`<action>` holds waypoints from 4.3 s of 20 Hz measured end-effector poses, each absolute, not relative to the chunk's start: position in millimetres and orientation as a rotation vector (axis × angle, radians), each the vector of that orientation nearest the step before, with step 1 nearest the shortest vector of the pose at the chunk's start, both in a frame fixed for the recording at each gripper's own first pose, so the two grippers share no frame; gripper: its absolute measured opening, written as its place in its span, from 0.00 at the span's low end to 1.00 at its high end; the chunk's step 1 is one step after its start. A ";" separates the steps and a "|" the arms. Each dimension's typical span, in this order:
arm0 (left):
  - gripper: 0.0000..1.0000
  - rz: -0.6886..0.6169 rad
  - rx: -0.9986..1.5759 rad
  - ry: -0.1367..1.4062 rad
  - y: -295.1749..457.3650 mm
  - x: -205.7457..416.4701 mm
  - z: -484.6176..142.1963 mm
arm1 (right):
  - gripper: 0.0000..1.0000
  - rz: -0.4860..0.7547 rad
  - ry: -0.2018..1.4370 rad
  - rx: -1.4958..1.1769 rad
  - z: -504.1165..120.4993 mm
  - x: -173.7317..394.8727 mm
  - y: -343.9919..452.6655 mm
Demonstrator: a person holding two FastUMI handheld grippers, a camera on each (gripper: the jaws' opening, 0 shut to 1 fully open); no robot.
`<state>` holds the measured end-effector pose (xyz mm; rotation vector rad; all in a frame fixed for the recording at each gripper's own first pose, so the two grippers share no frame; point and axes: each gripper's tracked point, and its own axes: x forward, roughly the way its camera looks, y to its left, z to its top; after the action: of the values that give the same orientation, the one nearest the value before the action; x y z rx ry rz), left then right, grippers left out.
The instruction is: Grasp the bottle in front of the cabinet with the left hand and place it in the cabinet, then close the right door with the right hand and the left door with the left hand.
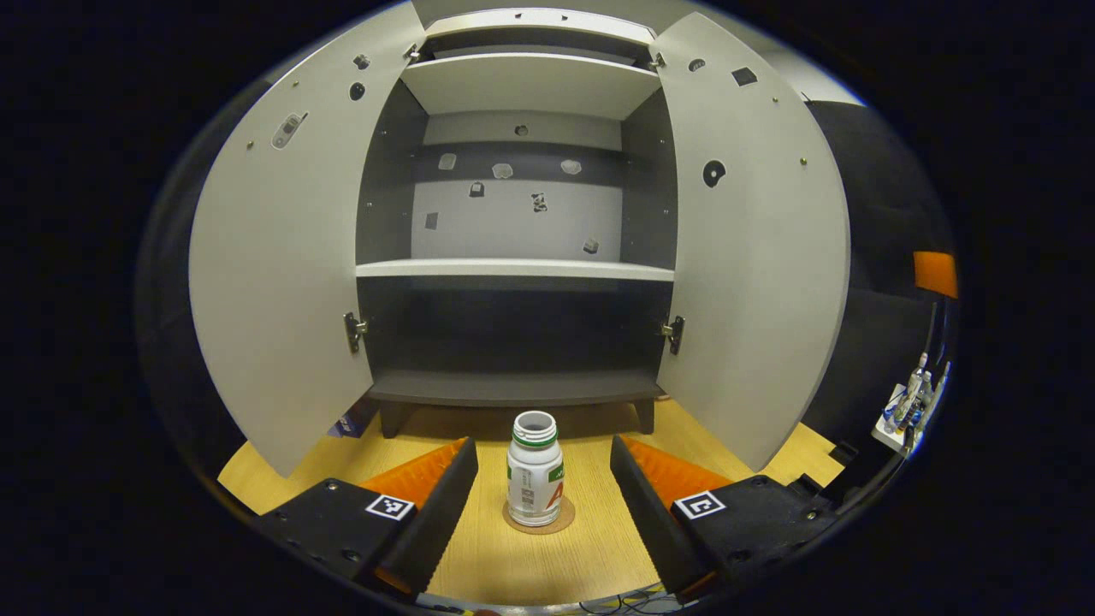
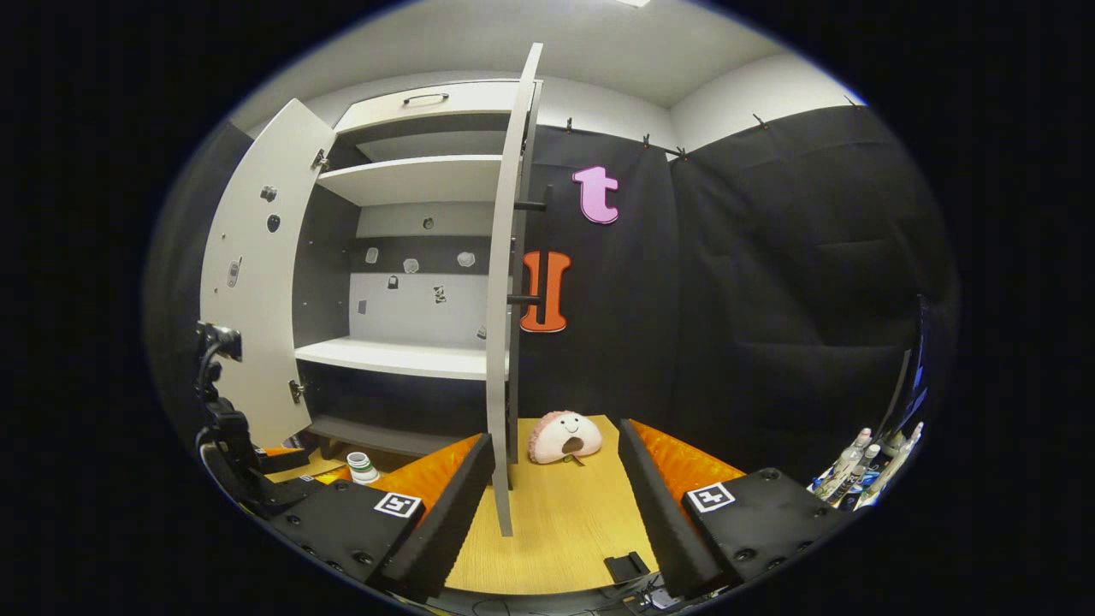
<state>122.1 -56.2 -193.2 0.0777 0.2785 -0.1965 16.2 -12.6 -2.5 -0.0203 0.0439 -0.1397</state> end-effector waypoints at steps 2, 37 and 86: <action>0.95 -0.207 0.062 0.313 -58.3 133.8 -213.4 | 0.96 -0.150 0.047 -0.024 -2.3 15.8 -14.9; 0.73 -0.317 0.027 0.489 -65.1 185.8 -164.9 | 0.97 -0.169 0.124 -0.021 -32.5 32.7 -15.6; 0.81 -0.320 0.185 0.256 -138.7 390.9 -6.4 | 0.97 -0.303 0.158 0.047 -54.1 47.9 -65.3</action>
<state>390.9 -138.7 -6.4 0.1848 0.2565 -0.3200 47.9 -65.3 -54.1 0.0472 0.1577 -0.3031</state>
